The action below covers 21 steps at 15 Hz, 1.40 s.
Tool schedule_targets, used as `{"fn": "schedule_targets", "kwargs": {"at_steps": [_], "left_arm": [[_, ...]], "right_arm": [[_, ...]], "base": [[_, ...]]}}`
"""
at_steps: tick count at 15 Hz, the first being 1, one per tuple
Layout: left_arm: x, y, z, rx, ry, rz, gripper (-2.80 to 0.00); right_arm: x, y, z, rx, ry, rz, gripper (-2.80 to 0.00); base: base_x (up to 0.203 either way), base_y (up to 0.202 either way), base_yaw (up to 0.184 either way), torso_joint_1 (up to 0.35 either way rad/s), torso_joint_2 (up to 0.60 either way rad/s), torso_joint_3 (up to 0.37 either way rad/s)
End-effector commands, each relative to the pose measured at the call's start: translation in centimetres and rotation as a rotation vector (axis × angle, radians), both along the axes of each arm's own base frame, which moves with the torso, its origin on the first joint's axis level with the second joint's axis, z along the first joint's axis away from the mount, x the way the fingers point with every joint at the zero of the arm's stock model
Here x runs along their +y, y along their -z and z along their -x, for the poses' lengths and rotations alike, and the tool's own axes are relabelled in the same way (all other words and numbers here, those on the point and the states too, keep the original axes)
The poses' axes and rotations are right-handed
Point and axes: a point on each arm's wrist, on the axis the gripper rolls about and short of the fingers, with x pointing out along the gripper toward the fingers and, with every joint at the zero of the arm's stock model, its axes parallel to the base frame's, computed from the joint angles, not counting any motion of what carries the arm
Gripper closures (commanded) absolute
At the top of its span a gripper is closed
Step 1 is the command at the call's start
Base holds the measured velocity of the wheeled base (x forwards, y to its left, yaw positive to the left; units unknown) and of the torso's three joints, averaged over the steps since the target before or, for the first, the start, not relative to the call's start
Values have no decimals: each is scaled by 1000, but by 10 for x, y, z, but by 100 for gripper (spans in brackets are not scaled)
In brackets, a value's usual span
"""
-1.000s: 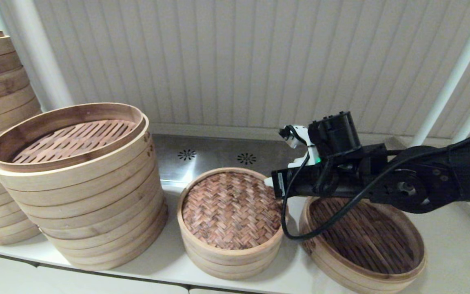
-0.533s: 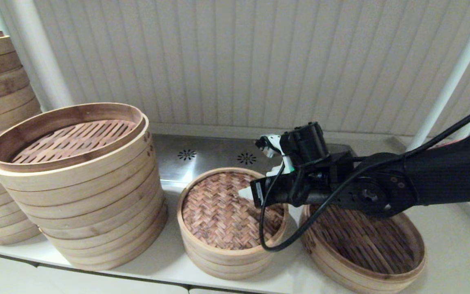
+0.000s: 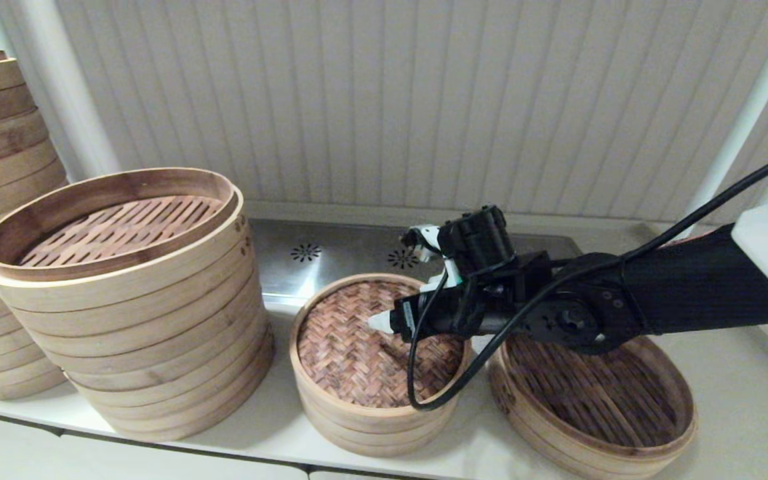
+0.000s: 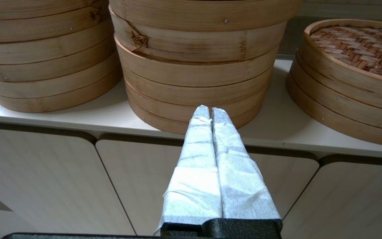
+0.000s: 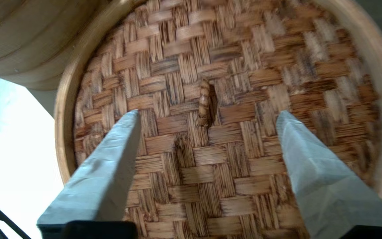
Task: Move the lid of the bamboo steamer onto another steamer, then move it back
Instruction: Pick up the steamer
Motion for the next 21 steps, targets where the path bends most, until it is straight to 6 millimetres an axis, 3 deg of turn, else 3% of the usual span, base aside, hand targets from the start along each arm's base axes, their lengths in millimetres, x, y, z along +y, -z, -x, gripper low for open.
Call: {"fn": "schedule_targets", "kwargs": {"at_steps": [1,9,21], "left_arm": [[0,0,0,2,0,0,0],[0,0,0,1,0,0,0],[0,0,0,1,0,0,0]], "right_arm": [[3,8,-5,15,1,9,-280],[11,18,-21,15,11,10,-280],[10,32,-27,42,28,35,-280]], "base": [[0,0,0,0,0,0],[0,0,0,0,0,0],[0,0,0,0,0,0]]}}
